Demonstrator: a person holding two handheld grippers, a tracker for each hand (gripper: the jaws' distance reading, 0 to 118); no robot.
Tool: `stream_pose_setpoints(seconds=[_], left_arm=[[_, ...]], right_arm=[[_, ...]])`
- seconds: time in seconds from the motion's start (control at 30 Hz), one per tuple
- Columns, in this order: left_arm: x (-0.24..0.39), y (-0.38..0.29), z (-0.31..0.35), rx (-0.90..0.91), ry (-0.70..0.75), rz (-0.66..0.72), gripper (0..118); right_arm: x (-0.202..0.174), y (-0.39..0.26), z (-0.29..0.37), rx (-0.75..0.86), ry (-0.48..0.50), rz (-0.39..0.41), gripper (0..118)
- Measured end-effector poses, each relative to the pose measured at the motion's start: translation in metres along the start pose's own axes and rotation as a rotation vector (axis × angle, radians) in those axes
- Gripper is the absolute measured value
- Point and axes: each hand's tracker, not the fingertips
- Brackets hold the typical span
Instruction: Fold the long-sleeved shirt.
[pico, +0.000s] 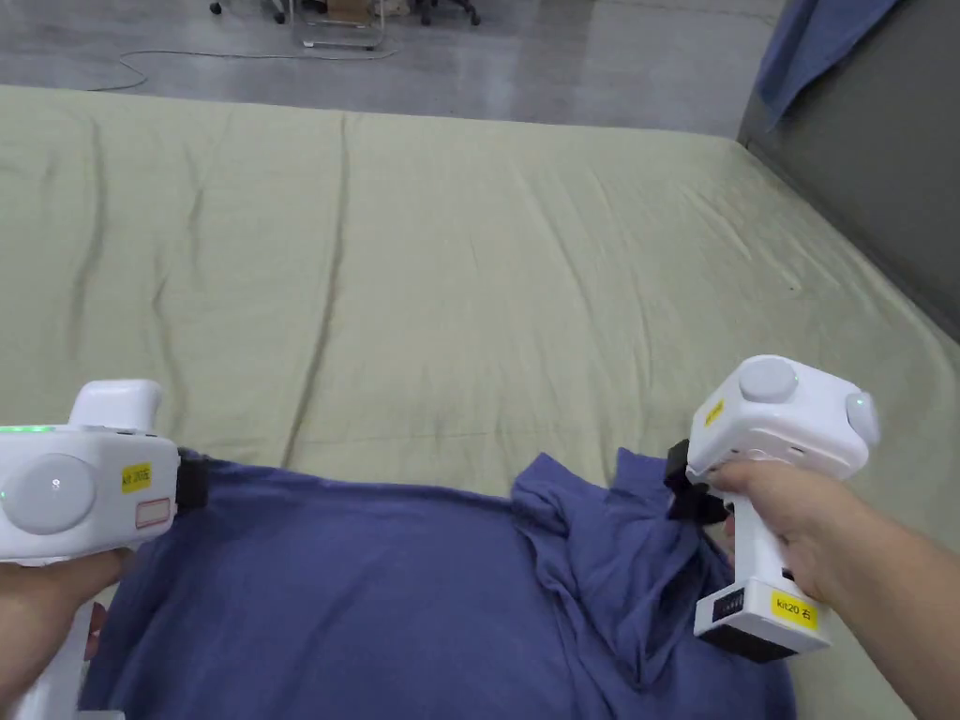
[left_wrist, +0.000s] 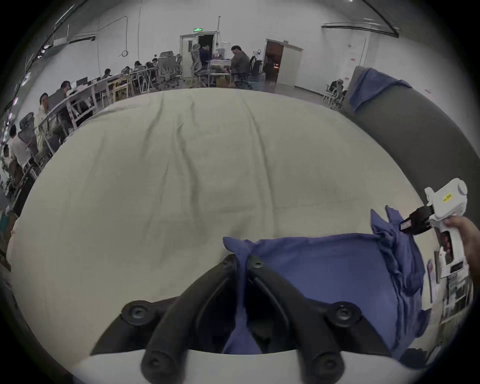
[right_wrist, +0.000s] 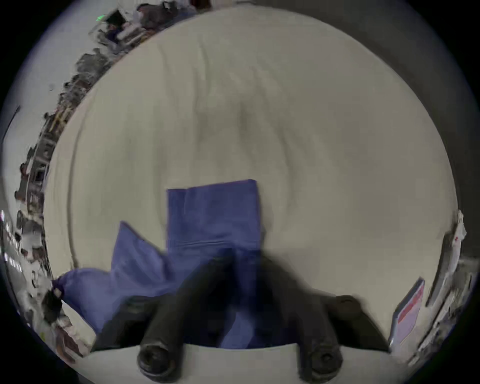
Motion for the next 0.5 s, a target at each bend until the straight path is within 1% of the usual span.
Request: stream_pose_setpoints(seconds=[0.03,0.07,0.1,0.2,0.23,0.3,0.37,0.43,0.47,0.5], left_arm=[[0.000,0.001,0.007,0.015,-0.010,-0.003,2],[-0.001,0.001,0.016,0.035,-0.018,-0.002,2],[-0.002,0.002,0.025,0.052,-0.036,0.005,2],[-0.007,-0.003,0.059,0.108,-0.110,0.025,2],[-0.008,-0.008,0.072,0.124,-0.129,0.006,2],[-0.011,-0.021,0.098,0.160,-0.147,-0.032,2],[-0.016,-0.040,0.124,0.165,-0.162,-0.038,2],[-0.022,-0.064,0.145,0.147,-0.177,-0.028,2],[-0.026,-0.076,0.153,0.123,-0.182,-0.025,2],[-0.029,-0.089,0.160,0.097,-0.181,-0.027,2]], right_arm=[[-0.001,-0.006,0.013,0.036,0.037,0.018,3],[-0.002,-0.011,0.026,0.060,0.048,0.069,3],[-0.007,-0.021,0.041,0.099,0.047,0.159,3],[-0.010,-0.062,0.091,0.261,0.041,0.392,3],[-0.004,-0.074,0.097,0.315,0.053,0.470,3],[0.004,-0.111,0.121,0.412,0.053,0.593,3],[0.012,-0.158,0.135,0.485,0.067,0.751,3],[0.024,-0.202,0.137,0.504,0.056,0.933,3],[0.029,-0.219,0.134,0.483,0.044,0.995,3],[0.033,-0.237,0.130,0.431,0.036,1.028,3]])
